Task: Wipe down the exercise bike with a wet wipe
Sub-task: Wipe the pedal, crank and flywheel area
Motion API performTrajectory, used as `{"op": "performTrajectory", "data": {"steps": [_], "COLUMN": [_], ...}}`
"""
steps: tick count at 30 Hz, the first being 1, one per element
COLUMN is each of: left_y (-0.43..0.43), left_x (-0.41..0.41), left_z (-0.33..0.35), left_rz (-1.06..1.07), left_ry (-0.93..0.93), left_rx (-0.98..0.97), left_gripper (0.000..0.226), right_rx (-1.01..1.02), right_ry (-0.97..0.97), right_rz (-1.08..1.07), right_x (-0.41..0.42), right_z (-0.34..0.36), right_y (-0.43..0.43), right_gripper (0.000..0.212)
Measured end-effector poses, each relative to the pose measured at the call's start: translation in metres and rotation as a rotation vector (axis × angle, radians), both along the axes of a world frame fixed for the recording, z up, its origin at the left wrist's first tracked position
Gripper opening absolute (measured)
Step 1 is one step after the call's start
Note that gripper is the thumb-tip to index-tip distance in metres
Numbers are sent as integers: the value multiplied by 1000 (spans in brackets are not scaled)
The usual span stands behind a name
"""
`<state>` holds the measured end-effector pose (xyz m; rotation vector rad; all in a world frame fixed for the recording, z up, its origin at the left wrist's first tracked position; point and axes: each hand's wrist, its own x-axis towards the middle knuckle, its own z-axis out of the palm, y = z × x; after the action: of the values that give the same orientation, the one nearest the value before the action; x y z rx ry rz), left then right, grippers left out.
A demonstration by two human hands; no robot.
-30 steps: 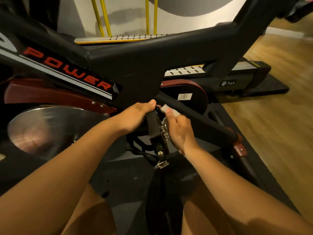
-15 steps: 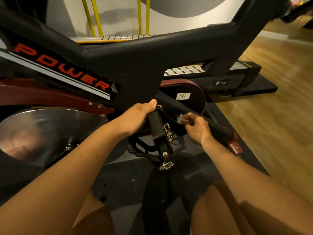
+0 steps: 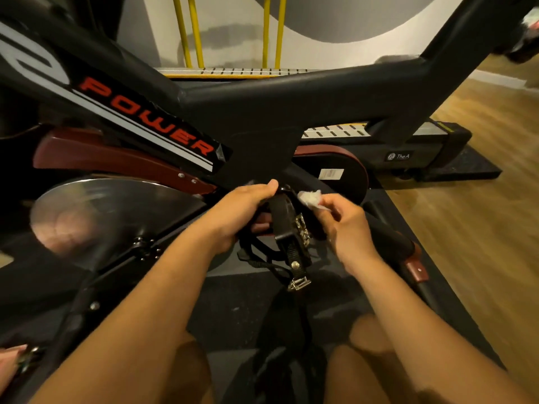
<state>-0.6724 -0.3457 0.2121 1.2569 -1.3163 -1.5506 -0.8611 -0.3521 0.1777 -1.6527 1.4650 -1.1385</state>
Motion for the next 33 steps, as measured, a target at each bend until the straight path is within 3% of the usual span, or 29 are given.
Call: {"op": "performTrajectory", "data": {"steps": [2, 4, 11, 14, 18, 22, 24, 26, 27, 30, 33], "left_y": [16, 34, 33, 31, 34, 36, 35, 33, 33, 35, 39], "left_x": [4, 0, -8, -7, -9, -8, -11, -17, -20, -23, -18], "left_z": [-8, -18, -23, -21, -13, 1, 20, 36, 42, 55, 51], "left_rz": [133, 189, 268, 280, 362, 446, 416, 336, 323, 303, 321], "left_ry": [182, 245, -20, -155, -123, -117, -189, -336, -353, -132, -252], "left_rx": [101, 134, -15, -158, -201, -305, -480, -607, -589, -436, -521], "left_gripper": [32, 32, 42, 30, 26, 11, 4, 11, 14, 23, 23], "right_rx": [-28, -56, 202, 89, -57, -141, -253, -371, -405, -377, -277], "right_ry": [-59, -79, -143, -200, -230, -417, -320, -20, 101, 217, 289], "right_rz": [113, 219, 125, 36, 236, 325, 384, 371, 320, 167, 216], "right_x": [8, 21, -1, -1, 18, 24, 20, 18, 14, -4, -10], "right_z": [18, 34, -12, 7, 38, 60, 75, 73, 65, 42, 47], "right_y": [-2, 0, 24, 19, 34, 54, 53, 49, 48, 46, 39], "right_gripper": [25, 24, 33, 38, 37, 17, 17, 17, 17, 15, 9]}}
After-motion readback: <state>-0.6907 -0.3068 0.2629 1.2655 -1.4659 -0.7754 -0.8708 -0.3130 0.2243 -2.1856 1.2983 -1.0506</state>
